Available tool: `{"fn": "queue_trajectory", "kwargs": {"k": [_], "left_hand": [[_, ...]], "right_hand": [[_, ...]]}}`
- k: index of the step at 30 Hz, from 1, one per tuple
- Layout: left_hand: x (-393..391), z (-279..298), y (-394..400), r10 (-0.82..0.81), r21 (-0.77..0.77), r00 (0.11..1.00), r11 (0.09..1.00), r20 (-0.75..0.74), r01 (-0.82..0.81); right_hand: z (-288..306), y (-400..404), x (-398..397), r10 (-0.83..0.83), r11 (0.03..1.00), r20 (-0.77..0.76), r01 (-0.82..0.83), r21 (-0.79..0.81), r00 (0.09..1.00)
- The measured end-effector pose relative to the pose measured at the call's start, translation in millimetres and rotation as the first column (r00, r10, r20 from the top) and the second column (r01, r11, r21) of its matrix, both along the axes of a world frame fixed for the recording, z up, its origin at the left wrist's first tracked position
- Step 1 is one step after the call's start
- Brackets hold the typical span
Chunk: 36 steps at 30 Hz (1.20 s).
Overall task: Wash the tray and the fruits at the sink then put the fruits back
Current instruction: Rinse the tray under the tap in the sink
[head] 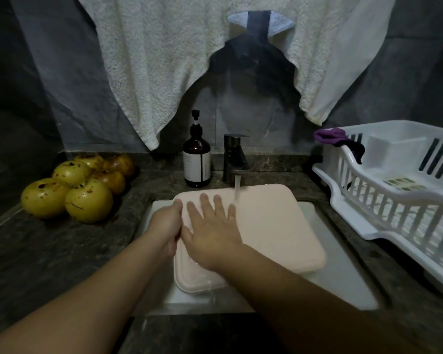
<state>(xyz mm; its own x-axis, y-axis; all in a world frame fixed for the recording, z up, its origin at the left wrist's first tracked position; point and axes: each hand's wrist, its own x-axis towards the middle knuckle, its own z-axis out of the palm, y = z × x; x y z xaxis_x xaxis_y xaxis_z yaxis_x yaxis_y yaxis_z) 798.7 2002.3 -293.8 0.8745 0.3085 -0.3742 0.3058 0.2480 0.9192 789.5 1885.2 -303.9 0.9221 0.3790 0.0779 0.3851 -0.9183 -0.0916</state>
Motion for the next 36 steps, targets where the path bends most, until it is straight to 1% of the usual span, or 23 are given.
{"fn": "queue_trajectory", "kwargs": {"k": [2, 4, 6, 9, 11, 12, 13, 15, 18, 20, 22, 27, 32, 36], "left_hand": [[1, 2, 4, 0.011, -0.007, 1.0, 1.0, -0.018, -0.011], [1, 3, 5, 0.014, -0.025, 1.0, 1.0, -0.019, -0.014], [1, 2, 5, 0.017, -0.024, 1.0, 1.0, -0.016, -0.017], [0, 1, 5, 0.017, -0.01, 1.0, 1.0, -0.007, -0.017], [0, 0, 6, 0.008, 0.004, 1.0, 1.0, -0.01, -0.008], [0, -1, 6, -0.002, 0.01, 1.0, 1.0, -0.014, 0.002], [1, -1, 5, -0.012, 0.013, 1.0, 1.0, -0.016, 0.013], [1, -2, 5, -0.024, 0.012, 1.0, 1.0, -0.015, 0.024], [1, -2, 6, -0.026, 0.017, 1.0, 1.0, -0.016, 0.027], [1, -2, 8, -0.023, 0.016, 1.0, 1.0, -0.015, 0.023], [2, -3, 9, -0.025, 0.013, 1.0, 1.0, -0.017, 0.025], [5, -4, 10, -0.035, 0.004, 0.999, 0.999, -0.008, 0.035], [8, -7, 10, -0.034, 0.017, 0.999, 0.999, 0.027, 0.034], [9, -8, 11, -0.029, 0.005, 0.999, 1.0, 0.037, 0.029]], "right_hand": [[4, -20, 3, 0.104, 0.994, -0.002, -0.104, -0.036, 0.995], [8, -50, 7, 0.118, 0.991, -0.009, -0.119, -0.062, 0.993], [12, -86, 13, 0.028, 0.998, -0.021, -0.029, -0.059, 0.999], [20, -137, 22, -0.186, 0.981, -0.04, 0.184, -0.059, 0.982], [31, -158, 28, -0.286, 0.958, -0.023, 0.286, 0.01, 0.958], [38, -162, 31, -0.304, 0.95, -0.009, 0.304, 0.07, 0.953], [48, -162, 35, -0.301, 0.945, 0.003, 0.298, 0.137, 0.954], [69, -154, 44, -0.244, 0.939, 0.028, 0.229, 0.258, 0.969], [103, -129, 57, -0.114, 0.937, 0.105, 0.072, 0.342, 0.988], [119, -110, 63, -0.045, 0.94, 0.15, -0.009, 0.341, 0.988], [128, -96, 67, -0.002, 0.947, 0.162, -0.05, 0.318, 0.987], [131, -84, 72, 0.025, 0.963, 0.111, -0.053, 0.264, 0.994], [126, -84, 70, 0.008, 0.96, 0.123, -0.042, 0.278, 0.992], [125, -91, 66, 0.041, 0.953, 0.097, -0.069, 0.296, 0.994]]}}
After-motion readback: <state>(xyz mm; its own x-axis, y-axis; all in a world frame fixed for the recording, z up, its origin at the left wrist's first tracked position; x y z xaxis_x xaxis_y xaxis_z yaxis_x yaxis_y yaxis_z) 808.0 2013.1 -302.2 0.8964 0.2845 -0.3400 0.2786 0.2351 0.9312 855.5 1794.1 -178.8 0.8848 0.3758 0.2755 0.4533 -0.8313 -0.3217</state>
